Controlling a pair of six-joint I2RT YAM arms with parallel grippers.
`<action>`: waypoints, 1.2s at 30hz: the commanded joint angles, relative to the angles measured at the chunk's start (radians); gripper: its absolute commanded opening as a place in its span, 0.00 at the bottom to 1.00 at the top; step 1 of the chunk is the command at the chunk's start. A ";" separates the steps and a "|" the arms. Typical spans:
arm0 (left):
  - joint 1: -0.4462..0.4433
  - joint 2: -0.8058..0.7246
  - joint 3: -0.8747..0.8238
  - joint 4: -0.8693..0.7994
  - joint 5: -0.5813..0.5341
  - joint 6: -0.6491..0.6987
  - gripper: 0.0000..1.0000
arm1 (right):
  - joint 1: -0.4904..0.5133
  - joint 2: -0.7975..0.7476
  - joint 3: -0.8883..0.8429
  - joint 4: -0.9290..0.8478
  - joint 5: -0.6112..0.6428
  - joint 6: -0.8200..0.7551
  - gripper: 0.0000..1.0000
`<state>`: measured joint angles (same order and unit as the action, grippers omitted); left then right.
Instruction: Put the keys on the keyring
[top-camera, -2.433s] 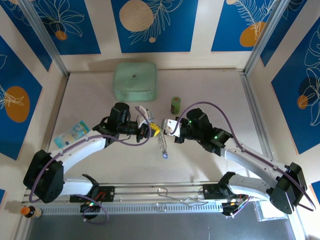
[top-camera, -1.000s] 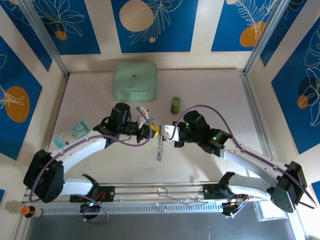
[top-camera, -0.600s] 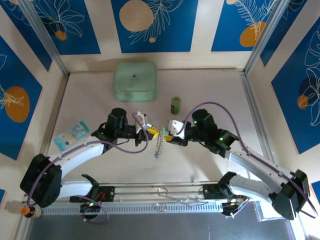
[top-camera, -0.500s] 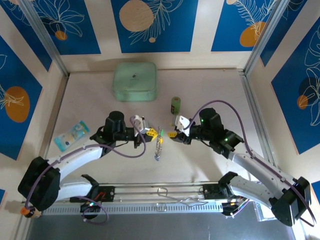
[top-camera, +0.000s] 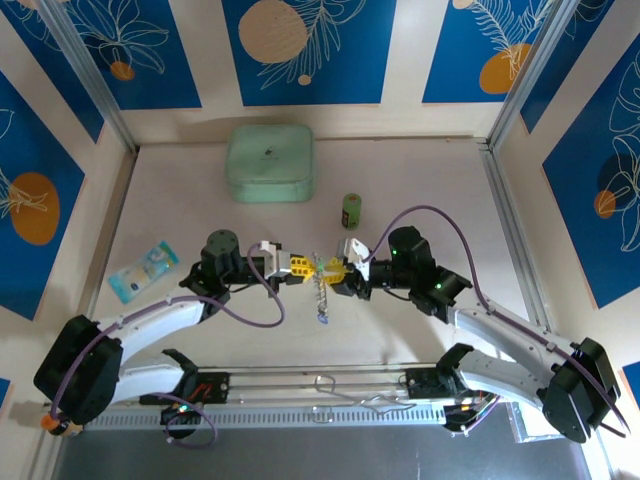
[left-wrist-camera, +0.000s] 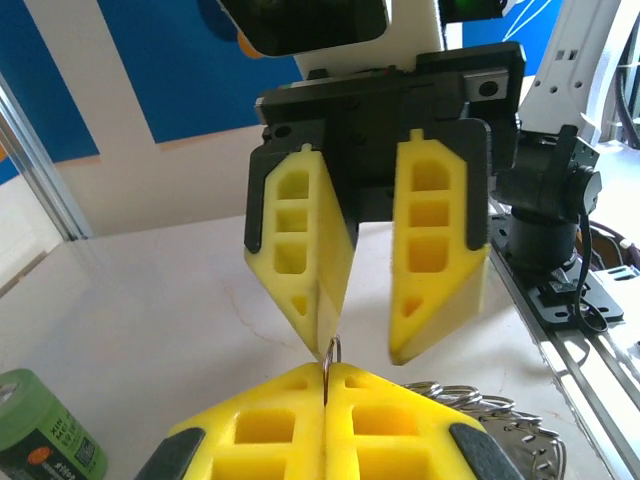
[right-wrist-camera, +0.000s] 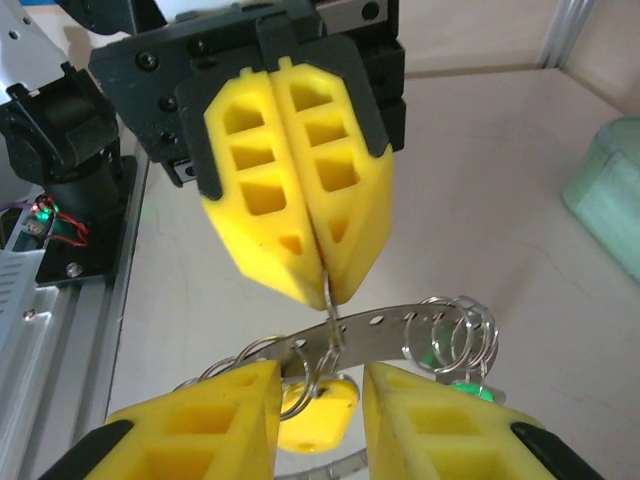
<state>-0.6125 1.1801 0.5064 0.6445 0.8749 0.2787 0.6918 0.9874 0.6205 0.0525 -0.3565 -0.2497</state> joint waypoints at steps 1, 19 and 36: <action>-0.006 0.002 -0.009 0.081 0.061 -0.001 0.00 | 0.006 0.003 -0.011 0.054 -0.001 0.025 0.24; -0.006 -0.006 0.009 0.045 0.020 -0.021 0.00 | 0.037 0.049 0.045 0.046 -0.034 0.004 0.00; -0.020 -0.045 0.144 -0.459 -0.098 0.254 0.05 | 0.108 0.161 0.375 -0.549 0.147 -0.310 0.00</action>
<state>-0.6289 1.1481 0.6182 0.2276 0.7864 0.4980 0.7780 1.1374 0.9436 -0.4152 -0.2146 -0.5171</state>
